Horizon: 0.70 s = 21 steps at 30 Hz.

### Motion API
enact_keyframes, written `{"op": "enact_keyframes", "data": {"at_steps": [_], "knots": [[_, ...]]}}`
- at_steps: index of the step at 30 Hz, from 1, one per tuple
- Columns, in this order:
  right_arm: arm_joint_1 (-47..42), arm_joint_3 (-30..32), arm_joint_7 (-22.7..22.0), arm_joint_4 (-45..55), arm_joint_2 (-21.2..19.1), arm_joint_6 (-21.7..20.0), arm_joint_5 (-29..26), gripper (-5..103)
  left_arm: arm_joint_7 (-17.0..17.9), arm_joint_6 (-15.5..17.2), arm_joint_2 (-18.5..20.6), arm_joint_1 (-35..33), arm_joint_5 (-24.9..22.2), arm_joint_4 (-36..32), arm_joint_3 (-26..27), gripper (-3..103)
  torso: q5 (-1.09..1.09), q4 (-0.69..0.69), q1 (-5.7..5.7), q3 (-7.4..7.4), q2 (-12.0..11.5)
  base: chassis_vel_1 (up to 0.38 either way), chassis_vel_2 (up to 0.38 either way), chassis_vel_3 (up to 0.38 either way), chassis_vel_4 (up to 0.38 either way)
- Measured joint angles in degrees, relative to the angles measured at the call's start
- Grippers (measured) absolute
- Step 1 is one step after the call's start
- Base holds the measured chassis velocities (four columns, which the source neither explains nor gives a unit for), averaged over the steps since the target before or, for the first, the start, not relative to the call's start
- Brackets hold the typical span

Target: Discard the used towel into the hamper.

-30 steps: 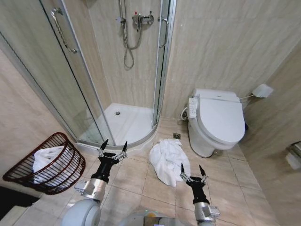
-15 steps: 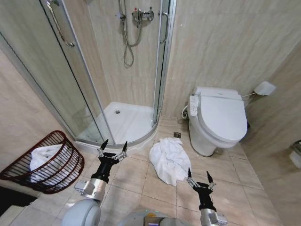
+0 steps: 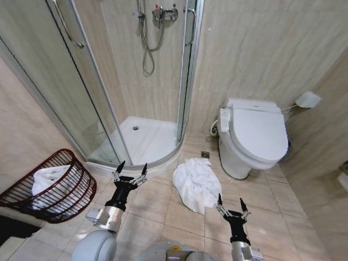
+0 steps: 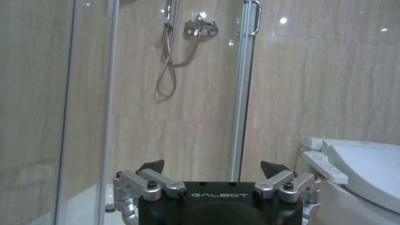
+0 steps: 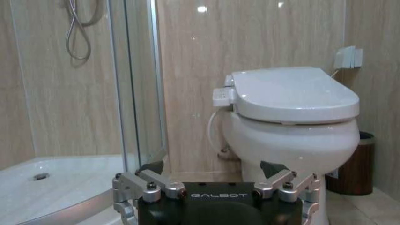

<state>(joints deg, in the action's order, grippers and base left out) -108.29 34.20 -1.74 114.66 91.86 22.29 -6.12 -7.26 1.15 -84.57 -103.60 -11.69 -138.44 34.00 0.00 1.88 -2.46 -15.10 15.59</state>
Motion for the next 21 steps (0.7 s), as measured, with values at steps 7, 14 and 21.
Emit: {"op": "enact_keyframes", "data": {"at_steps": [7,14,21], "knots": [[-0.2,0.0,0.1,0.1,0.1,0.0,0.0,100,0.0,0.0,0.0,0.0,0.0,0.0,0.0,100,0.00,0.00,0.45,1.18,-1.6,0.000,0.000,0.000,0.000],[-0.2,0.2,0.2,0.0,0.2,0.3,-0.2,100,0.0,0.0,0.0,0.0,0.0,0.0,0.0,100,0.00,0.00,0.92,2.38,-3.3,0.000,0.000,0.000,0.000],[-0.1,0.7,1.6,-0.3,0.1,0.8,-2.5,100,0.0,0.0,0.0,0.0,0.0,0.0,0.0,100,0.00,0.00,1.02,2.91,-3.9,0.000,0.000,0.000,0.000]]}}
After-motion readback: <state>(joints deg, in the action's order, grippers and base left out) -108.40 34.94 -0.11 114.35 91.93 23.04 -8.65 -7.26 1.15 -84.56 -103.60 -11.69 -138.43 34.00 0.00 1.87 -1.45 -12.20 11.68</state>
